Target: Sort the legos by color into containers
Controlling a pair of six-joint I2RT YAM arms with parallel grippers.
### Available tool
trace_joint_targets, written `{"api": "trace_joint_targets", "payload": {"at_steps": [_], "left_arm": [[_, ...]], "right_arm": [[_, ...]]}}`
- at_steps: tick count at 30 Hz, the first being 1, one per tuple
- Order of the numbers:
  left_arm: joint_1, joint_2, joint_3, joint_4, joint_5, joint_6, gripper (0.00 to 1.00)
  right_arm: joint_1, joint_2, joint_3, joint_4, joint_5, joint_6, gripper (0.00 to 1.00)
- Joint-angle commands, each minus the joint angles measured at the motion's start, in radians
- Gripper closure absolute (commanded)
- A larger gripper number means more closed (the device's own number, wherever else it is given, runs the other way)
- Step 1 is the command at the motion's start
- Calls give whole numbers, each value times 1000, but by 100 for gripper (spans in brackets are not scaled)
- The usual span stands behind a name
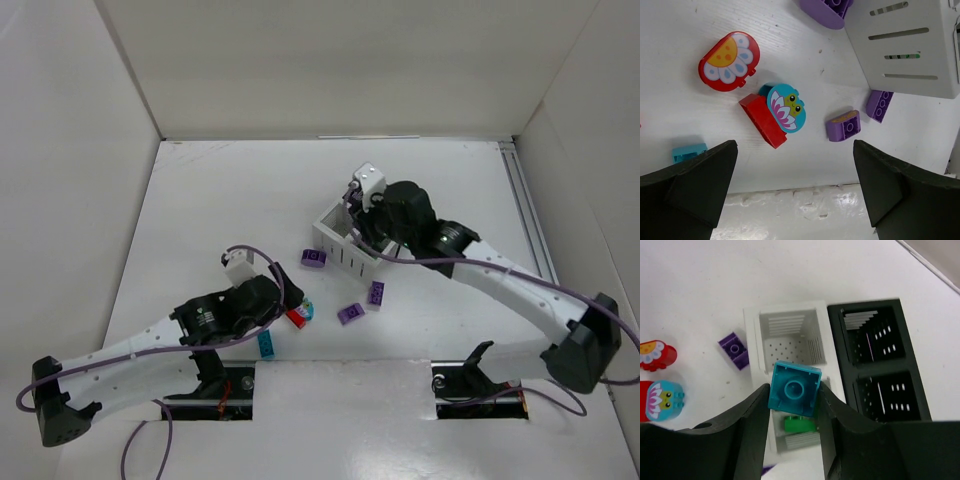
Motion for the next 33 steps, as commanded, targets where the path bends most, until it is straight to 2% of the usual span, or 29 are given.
{"api": "trace_joint_targets", "payload": {"at_steps": [1,7,14,22,25,27,30,33], "left_arm": [[-4,-6,42,-84,-18,-110,0],[-4,-6,23,-148,-18,-192,0],[5,4,66,-213,-46,-235,0],[16,25,66,-213,-8,-226,0],[25,45,66,-213,22,-216,0],[25,56,40,-213,69,-216,0],[25,67,29,-247,115,-258,0],[25,76,19,-265,170,-281,0]], "right_arm": [[9,109,119,30,-36,-110,74],[9,265,256,30,-61,-131,73],[9,338,284,30,-105,-142,70],[9,393,304,-4,-50,-142,58],[9,393,314,-24,-13,-133,48],[9,393,305,-33,-4,-133,34],[9,375,295,-42,-4,-124,27],[9,347,284,-42,-4,-124,26]]}}
